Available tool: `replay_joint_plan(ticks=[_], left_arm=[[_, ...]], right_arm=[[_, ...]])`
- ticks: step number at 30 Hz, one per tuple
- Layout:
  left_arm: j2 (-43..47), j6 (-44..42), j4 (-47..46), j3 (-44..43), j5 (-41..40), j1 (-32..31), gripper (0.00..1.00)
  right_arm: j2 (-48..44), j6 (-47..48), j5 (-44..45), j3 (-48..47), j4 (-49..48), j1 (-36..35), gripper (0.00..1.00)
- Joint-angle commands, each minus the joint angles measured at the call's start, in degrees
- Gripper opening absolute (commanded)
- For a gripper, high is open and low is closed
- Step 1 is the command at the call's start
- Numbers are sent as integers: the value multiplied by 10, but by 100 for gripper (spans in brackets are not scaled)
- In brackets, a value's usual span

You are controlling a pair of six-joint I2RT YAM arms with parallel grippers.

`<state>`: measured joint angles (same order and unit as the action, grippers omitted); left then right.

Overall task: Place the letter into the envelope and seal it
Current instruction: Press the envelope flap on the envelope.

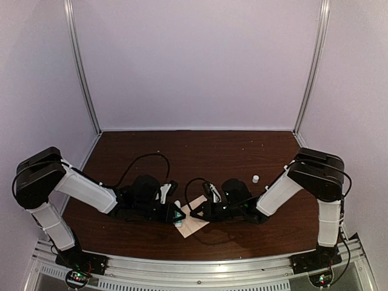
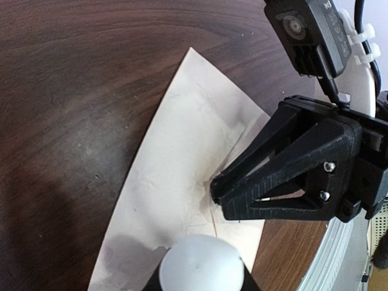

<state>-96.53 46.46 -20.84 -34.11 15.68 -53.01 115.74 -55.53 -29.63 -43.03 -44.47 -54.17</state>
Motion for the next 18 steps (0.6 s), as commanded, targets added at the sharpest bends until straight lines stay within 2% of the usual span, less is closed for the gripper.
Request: replay_joint_plan(ticks=[1,18], left_arm=[[-11,-16,62,19,-7,1,0],[-16,-13,54,22,-1,0,0]], right_arm=[[44,-4,22,1,79,-9,15],[82,1,25,-44,113,-15,15]])
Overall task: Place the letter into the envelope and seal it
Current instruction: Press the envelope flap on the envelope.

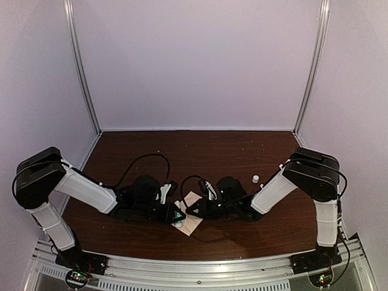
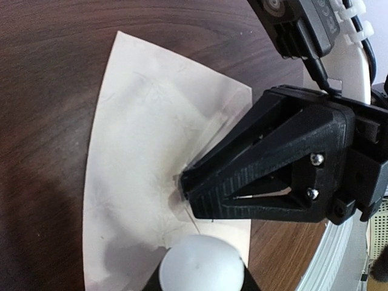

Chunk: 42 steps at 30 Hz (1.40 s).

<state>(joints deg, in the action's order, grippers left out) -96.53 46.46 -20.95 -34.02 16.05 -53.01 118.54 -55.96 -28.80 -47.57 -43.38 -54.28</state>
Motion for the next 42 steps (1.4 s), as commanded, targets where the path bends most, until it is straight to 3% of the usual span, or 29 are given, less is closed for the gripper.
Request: replay_joint_plan(ticks=[1,12,16,20,26,32,37,42], left_arm=[[-17,-13,53,22,-5,0,0],[-6,-5,45,29,-4,0,0],[73,0,91,16,-41,0,0],[172,-8,181,-22,-96,4,0],[264,-18,278,-75,-129,15,0],[310,-29,288,-112,-126,16,1],[328,-59,241,-132,-75,16,3],[324,-86,215,-158,-40,16,4]], right_arm=[[56,6,17,-2,105,-14,15],[68,9,-2,-45,118,-14,15],[1,6,-22,-27,101,-2,17],[-116,25,-9,-21,147,22,21],[-237,71,7,-24,230,78,32],[-347,125,17,-7,262,104,45],[-429,153,-64,15,207,103,62],[-464,154,-126,32,167,93,69]])
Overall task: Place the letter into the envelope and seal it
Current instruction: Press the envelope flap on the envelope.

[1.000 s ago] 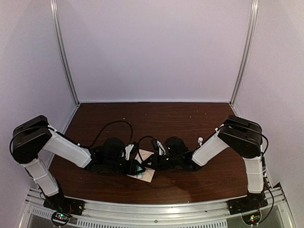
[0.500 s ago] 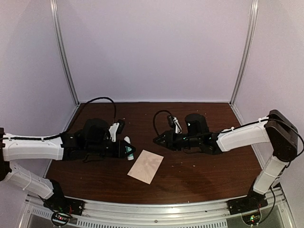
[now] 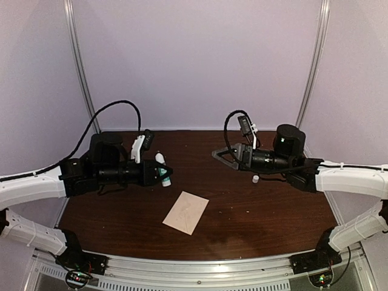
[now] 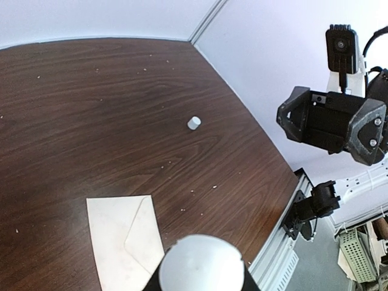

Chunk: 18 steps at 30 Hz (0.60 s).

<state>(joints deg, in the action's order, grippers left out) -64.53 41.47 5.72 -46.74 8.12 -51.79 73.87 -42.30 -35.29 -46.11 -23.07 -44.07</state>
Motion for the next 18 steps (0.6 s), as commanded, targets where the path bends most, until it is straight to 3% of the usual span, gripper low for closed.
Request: replay_joint_plan(ticks=[1,7,11,18], left_arm=[[4,-38,-53,-34,47,4,4],[-3,-29,-98,-33,62,4,4],[-23,-4,-61,-19,7,9,6],[-67,36,-97,73,18,41,5]], right_arm=[[-20,20,-65,18,-36,-12,70],[-12,7,-36,49,-68,-34,70],[27,-24,-6,74,-88,-40,61],[136,-44,39,60,-73,-59,44]])
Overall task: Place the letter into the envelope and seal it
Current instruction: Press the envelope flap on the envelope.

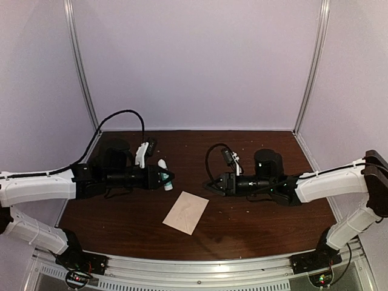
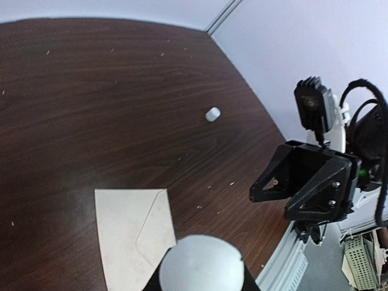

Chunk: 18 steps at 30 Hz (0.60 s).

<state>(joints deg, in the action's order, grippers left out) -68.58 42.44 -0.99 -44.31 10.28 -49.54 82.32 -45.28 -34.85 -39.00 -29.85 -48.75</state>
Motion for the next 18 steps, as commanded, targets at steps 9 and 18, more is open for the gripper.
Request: replay_joint_plan(ticks=[9,18], left_arm=[[-136,17,-87,77,11,34,2],[-219,-1,-122,71,34,38,0]], right_arm=[[222,-36,19,-95,-7,-42,34],[307,-69,23,-134,-30,-52,29]])
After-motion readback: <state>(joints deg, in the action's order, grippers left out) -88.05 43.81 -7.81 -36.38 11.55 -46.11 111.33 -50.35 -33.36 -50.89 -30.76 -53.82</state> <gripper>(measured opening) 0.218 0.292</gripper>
